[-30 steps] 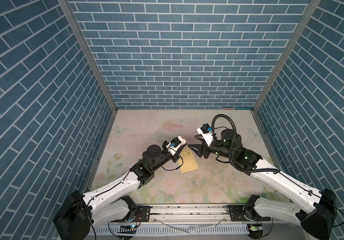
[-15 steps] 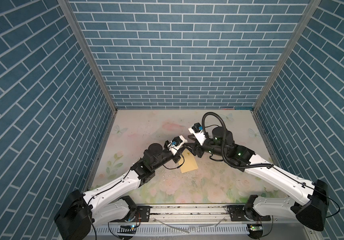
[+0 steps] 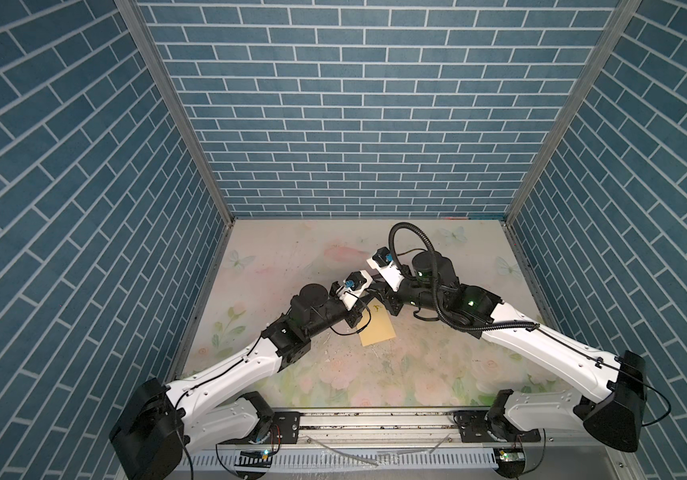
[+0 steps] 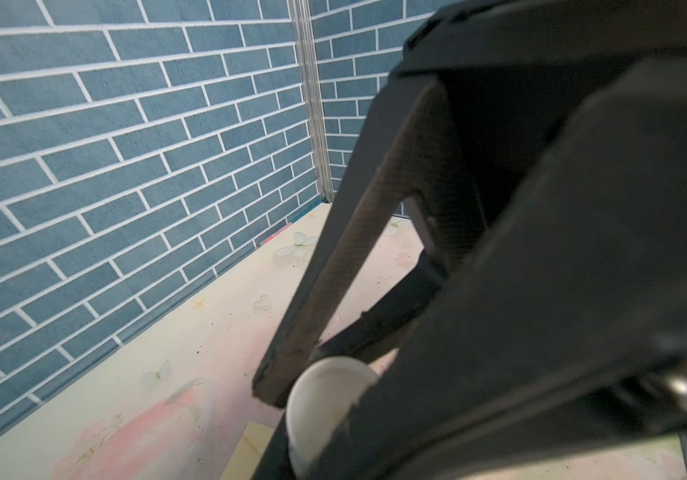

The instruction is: Place the letter into the envelope and seal it

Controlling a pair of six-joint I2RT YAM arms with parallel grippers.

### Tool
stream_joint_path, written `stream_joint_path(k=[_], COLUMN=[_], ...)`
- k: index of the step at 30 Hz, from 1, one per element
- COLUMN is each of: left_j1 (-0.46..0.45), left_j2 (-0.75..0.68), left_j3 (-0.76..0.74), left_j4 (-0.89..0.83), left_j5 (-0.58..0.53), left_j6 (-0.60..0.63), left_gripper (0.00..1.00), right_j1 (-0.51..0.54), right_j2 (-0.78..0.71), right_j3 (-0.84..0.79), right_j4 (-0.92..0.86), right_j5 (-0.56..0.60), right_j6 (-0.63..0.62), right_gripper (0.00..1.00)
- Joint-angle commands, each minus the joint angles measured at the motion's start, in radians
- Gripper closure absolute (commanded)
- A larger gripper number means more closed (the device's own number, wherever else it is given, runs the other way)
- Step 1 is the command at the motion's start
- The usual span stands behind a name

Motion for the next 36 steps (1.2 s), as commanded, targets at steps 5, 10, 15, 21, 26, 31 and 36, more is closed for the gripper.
stream_joint_path(k=[5,10,15,21,26,31,36], left_j1=[-0.003,-0.003,-0.003,-0.003,-0.003,-0.003,-0.003], left_j2=[0.000,0.005,0.006,0.001,-0.001,0.007,0.013], left_j3=[0.050,0.080,0.066,0.021,-0.004,-0.017,-0.024], left_j4=[0.009,0.003,0.014,0.047,0.068,0.077,0.094], left_j5=[0.017,0.017,0.020,0.013,0.003,-0.001,-0.006], left_j6=[-0.038,-0.049,-0.048,-0.046,-0.046,-0.043,-0.045], left_gripper=[1.00,0.99,0.73,0.55,0.52,0.52,0.61], right_j1=[0.004,0.003,-0.007,-0.027,-0.036,-0.044,-0.048], right_j2=[0.014,0.005,-0.014,-0.042,-0.057,-0.068,-0.068], right_j3=[0.048,0.046,0.037,0.027,0.016,0.008,0.008], right_j4=[-0.073,-0.064,-0.038,-0.009,0.009,0.023,0.028], right_j5=[-0.013,-0.014,-0.016,-0.041,-0.061,-0.078,-0.095], right_j6=[0.028,0.050,0.086,0.128,0.150,0.164,0.171], right_gripper=[0.90,0.97,0.99,1.00,1.00,1.00,1.00])
